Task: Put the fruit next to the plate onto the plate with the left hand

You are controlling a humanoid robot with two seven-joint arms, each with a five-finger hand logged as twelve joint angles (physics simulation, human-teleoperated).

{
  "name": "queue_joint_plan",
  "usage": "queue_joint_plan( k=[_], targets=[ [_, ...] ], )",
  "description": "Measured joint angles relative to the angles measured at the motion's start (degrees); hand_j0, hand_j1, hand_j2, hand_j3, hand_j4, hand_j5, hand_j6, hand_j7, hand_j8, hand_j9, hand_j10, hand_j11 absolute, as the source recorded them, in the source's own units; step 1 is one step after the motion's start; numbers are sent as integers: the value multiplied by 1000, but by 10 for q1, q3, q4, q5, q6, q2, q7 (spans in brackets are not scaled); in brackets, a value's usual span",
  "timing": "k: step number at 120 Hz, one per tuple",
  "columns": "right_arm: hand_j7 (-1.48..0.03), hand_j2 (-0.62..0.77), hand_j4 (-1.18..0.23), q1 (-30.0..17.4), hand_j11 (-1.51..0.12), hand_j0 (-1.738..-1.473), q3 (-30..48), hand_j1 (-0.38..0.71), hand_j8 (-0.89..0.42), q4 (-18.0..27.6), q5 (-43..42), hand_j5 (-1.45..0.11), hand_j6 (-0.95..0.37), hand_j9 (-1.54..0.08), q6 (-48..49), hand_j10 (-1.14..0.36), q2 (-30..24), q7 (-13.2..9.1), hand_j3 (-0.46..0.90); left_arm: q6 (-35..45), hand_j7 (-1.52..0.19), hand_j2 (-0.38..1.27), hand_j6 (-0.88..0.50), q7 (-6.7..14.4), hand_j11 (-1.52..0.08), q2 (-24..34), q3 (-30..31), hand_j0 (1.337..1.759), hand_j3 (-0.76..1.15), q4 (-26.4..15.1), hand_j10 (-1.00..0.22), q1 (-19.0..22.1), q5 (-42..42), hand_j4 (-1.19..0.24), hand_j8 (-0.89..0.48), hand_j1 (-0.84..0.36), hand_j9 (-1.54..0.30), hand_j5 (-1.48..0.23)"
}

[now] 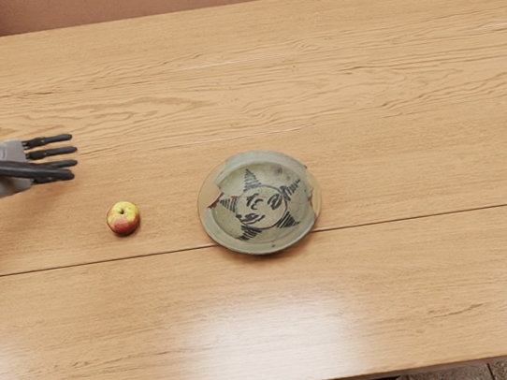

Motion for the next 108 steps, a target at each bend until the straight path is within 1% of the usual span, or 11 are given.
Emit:
queue_joint_plan(
  k=[23,33,44,56,67,75,83,90,94,104,108],
  targets=[
    [-49,-8,-38,2,-49,-1658,-1,-304,-38,-2,-1,-49,-38,-49,-1,-38,0,0,0,0,-307,47,-235,0,-307,7,-1,1658,0,0,-235,-4,0,-235,-235,65,-307,-307],
    [-49,-8,-38,2,-49,-1658,-1,-304,-38,-2,-1,-49,-38,-49,-1,-38,0,0,0,0,-307,47,-235,0,-307,46,-1,1658,0,-1,-235,-13,1,-235,-234,66,-307,-307],
    [-49,-8,-38,2,-49,-1658,-1,-304,-38,-3,-1,-49,-38,-49,-1,-38,0,0,0,0,-307,47,-234,1,-307,58,0,1658,0,-10,-234,-27,19,-235,-234,66,-307,-307],
    [-49,-8,-38,2,-49,-1658,-1,-304,-38,-3,-1,-49,-38,-49,-1,-38,0,0,0,0,-307,47,-234,1,-308,108,45,1658,0,-62,-235,-96,37,-235,-234,65,-307,-307],
    [-49,-8,-38,2,-49,-1658,-1,-304,-38,-3,-1,-49,-38,-49,-1,-38,0,0,0,0,-309,48,-236,1,-309,121,104,1658,0,-130,-236,-165,59,-236,-236,64,-309,-309],
    [-49,-8,-38,2,-49,-1658,-1,-304,-38,-3,-1,-49,-38,-49,-1,-38,0,0,0,0,-311,48,-238,1,-311,135,160,1658,0,-176,-238,-226,70,-238,-238,62,-311,-311],
    [-49,-7,-38,2,-49,-1658,-1,-304,-38,-3,-1,-49,-38,-49,-1,-38,0,0,0,0,-314,49,-241,2,-314,137,217,1658,0,-215,-241,-277,89,-241,-241,59,-314,-314],
    [-49,-8,-38,2,-49,-1658,-1,-304,-38,-3,-1,-49,-38,-49,-1,-38,0,0,0,0,-317,49,-243,2,-317,135,271,1658,0,-258,-243,-335,111,-244,-243,57,-317,-317],
    [-49,-7,-38,2,-49,-1658,-1,-304,-38,-3,-1,-49,-38,-49,-1,-38,0,0,0,0,-318,49,-244,3,-318,132,297,1658,0,-277,-244,-346,120,-245,-244,56,-318,-318],
    [-49,-7,-38,2,-49,-1658,-1,-304,-38,-3,-1,-49,-38,-49,-1,-38,0,0,0,0,-322,50,-248,12,-322,128,340,1658,0,-307,-248,-352,135,-248,-248,52,-322,-322],
    [-49,-7,-38,2,-49,-1658,-1,-304,-38,-3,-1,-49,-38,-49,-1,-38,0,0,0,0,-323,50,-249,16,-323,128,353,1658,0,-320,-249,-368,142,-249,-249,51,-323,-323]
  ],
)
